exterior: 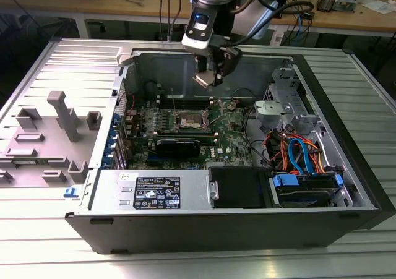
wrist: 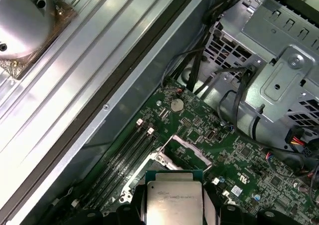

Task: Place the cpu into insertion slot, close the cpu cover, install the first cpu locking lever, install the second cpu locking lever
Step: 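Place the cpu into insertion slot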

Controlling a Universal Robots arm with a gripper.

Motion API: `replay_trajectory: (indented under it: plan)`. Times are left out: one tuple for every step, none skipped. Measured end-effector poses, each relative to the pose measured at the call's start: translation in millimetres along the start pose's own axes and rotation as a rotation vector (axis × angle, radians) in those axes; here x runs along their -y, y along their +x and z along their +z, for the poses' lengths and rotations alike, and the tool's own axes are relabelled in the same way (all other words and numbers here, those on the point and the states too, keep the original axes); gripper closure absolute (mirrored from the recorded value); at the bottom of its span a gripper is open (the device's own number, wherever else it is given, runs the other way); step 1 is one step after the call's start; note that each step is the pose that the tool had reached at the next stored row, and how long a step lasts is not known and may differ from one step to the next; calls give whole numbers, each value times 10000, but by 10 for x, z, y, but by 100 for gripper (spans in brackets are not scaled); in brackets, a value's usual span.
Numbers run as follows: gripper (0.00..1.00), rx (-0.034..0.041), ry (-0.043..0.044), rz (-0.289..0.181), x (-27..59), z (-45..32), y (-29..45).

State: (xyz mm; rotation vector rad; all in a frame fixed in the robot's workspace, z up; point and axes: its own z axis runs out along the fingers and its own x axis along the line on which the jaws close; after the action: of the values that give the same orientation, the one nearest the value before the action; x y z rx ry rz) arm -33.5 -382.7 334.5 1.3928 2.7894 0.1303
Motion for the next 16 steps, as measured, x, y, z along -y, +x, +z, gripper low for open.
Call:
replay_trajectory:
  plan:
    - [45,18,-3,219,0,2,0]
    - [45,31,-5,368,0,3,0]
    - [45,35,-6,430,0,3,0]
    - [45,37,-6,439,0,3,0]
    - [45,37,-7,440,0,4,0]
    - [45,37,-6,441,0,4,0]
    - [45,37,-6,442,0,4,0]
    - [45,37,-7,442,0,4,0]
    - [45,37,-7,443,1,4,-1]
    - [45,37,-9,444,3,5,-2]
    - [45,37,-7,443,6,6,-6]
    - [45,37,-8,442,8,7,-10]
    - [45,37,-6,442,12,8,-16]
    - [45,37,-6,442,15,8,-19]
    - [45,37,-6,442,18,10,-23]
    - [45,37,-7,442,22,11,-28]
